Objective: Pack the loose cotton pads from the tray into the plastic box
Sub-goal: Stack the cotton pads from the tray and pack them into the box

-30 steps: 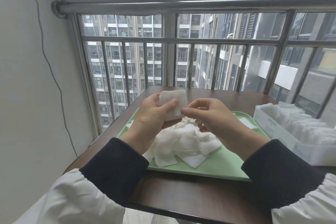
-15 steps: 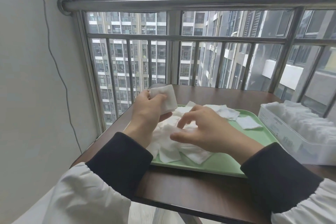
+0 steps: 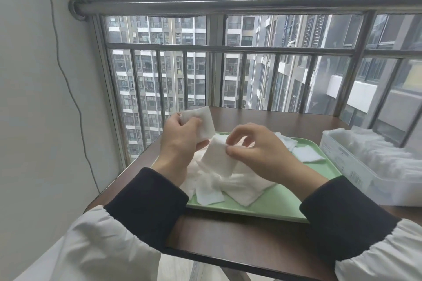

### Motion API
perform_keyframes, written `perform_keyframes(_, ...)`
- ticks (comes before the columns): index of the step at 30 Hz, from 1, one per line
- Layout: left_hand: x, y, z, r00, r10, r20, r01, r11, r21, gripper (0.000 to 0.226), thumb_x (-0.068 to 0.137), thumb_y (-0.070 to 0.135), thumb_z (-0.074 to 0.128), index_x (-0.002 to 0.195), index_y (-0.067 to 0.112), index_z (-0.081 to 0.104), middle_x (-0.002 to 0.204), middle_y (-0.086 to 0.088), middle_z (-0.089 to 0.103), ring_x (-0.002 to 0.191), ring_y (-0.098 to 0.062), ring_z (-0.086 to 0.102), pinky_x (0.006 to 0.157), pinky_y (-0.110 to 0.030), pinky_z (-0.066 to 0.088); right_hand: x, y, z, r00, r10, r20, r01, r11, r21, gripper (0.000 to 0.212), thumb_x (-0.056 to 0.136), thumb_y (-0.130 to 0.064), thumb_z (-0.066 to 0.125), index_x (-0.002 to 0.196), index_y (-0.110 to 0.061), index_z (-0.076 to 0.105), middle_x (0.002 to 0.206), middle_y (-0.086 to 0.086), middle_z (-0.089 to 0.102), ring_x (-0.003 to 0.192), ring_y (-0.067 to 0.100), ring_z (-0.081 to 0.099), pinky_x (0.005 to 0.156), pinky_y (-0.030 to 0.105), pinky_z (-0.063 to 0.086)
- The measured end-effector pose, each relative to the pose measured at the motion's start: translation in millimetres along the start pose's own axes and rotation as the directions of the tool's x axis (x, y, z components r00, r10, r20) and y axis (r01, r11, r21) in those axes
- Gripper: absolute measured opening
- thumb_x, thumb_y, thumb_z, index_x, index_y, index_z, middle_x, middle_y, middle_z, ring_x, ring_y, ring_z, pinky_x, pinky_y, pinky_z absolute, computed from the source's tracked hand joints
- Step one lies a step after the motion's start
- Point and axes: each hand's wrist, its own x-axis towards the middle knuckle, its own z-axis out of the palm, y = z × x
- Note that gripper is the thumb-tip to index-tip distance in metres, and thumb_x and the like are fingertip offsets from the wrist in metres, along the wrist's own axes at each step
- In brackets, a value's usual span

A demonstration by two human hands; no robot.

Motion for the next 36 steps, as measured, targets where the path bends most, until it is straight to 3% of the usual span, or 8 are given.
perform_keyframes(4, -2, 1, 0, 1.000, 0.008, 0.016, -0.008, 1.000, 0.009, 0.010, 0.097, 0.010, 0.056, 0.107, 0.008, 0.058, 0.108, -0.010, 0.060, 0.095, -0.024, 0.063, 0.057, -0.026, 0.059, -2, 7, -1, 0.999, 0.005, 0.041, 0.001, 0.988, -0.155, 0.010, 0.087, -0.026, 0.069, 0.078, -0.031, 0.072, 0.078, -0.016, 0.068, 0.069, -0.009, 0.058, 0.059, 0.010, 0.039)
perform_keyframes(8, -3, 1, 2, 1.000, 0.003, 0.013, -0.004, 0.999, 0.040, 0.017, 0.098, 0.011, 0.057, 0.114, 0.008, 0.058, 0.110, -0.009, 0.059, 0.096, -0.024, 0.063, 0.057, -0.026, 0.060, -3, 6, -2, 1.000, 0.017, -0.010, -0.019, 0.973, -0.232, 0.008, 0.089, -0.031, 0.066, 0.083, -0.032, 0.070, 0.074, -0.019, 0.067, 0.068, -0.001, 0.062, 0.066, 0.024, 0.052)
perform_keyframes(14, -3, 0, 2, 1.000, 0.002, 0.012, -0.003, 0.998, 0.062, 0.015, 0.098, 0.011, 0.057, 0.112, 0.008, 0.058, 0.113, -0.011, 0.060, 0.101, -0.027, 0.063, 0.061, -0.031, 0.063, -1, 9, -3, 0.988, 0.151, -0.012, -0.141, 0.886, -0.442, 0.017, 0.092, -0.042, 0.050, 0.093, -0.034, 0.066, 0.085, -0.019, 0.064, 0.086, 0.012, 0.061, 0.073, 0.033, 0.051)
perform_keyframes(18, -2, -1, 2, 1.000, 0.002, 0.017, -0.003, 0.998, 0.066, 0.011, 0.097, 0.011, 0.057, 0.107, 0.009, 0.058, 0.111, -0.011, 0.060, 0.097, -0.026, 0.063, 0.059, -0.028, 0.061, 2, 8, 3, 0.992, 0.098, 0.078, -0.076, 0.965, -0.251, 0.015, 0.091, -0.047, 0.062, 0.091, -0.034, 0.070, 0.095, -0.016, 0.063, 0.084, 0.001, 0.056, 0.076, 0.028, 0.045)
perform_keyframes(25, -3, -1, 2, 0.999, 0.042, 0.016, -0.043, 0.998, 0.045, 0.011, 0.094, 0.010, 0.055, 0.104, 0.011, 0.059, 0.106, -0.007, 0.062, 0.096, -0.025, 0.064, 0.055, -0.022, 0.056, 5, 2, -3, 0.994, 0.030, -0.108, -0.020, 0.996, 0.090, 0.005, 0.087, -0.023, 0.069, 0.083, -0.025, 0.071, 0.096, -0.004, 0.063, 0.079, 0.015, 0.057, 0.070, 0.028, 0.048)
perform_keyframes(28, -4, 1, 1, 0.997, 0.081, 0.000, -0.081, 0.996, 0.047, 0.012, 0.094, 0.011, 0.056, 0.105, 0.011, 0.059, 0.108, -0.009, 0.063, 0.095, -0.025, 0.064, 0.059, -0.026, 0.059, 6, 1, -6, 0.986, 0.064, -0.153, -0.036, 0.983, 0.180, 0.008, 0.087, -0.016, 0.069, 0.080, -0.017, 0.071, 0.087, 0.000, 0.063, 0.069, 0.009, 0.051, 0.059, 0.014, 0.041)
perform_keyframes(31, -7, 2, 1, 0.992, 0.121, 0.035, -0.123, 0.991, 0.051, 0.007, 0.094, 0.010, 0.058, 0.099, 0.015, 0.060, 0.105, -0.008, 0.064, 0.094, -0.025, 0.066, 0.063, -0.030, 0.063, 5, 2, -12, 0.980, 0.111, -0.165, -0.046, 0.934, 0.354, 0.012, 0.091, -0.015, 0.069, 0.079, -0.018, 0.070, 0.080, 0.005, 0.067, 0.065, 0.004, 0.058, 0.053, 0.009, 0.044)
perform_keyframes(36, -15, 3, 5, 0.961, 0.258, 0.103, -0.265, 0.962, 0.064, 0.011, 0.089, 0.010, 0.073, 0.097, 0.016, 0.068, 0.095, -0.010, 0.072, 0.093, -0.030, 0.072, 0.077, -0.049, 0.063, 5, 3, -19, 0.988, 0.142, -0.054, -0.072, 0.750, 0.657, 0.011, 0.084, -0.022, 0.076, 0.075, -0.023, 0.071, 0.074, -0.004, 0.070, 0.064, 0.011, 0.059, 0.061, 0.021, 0.052)
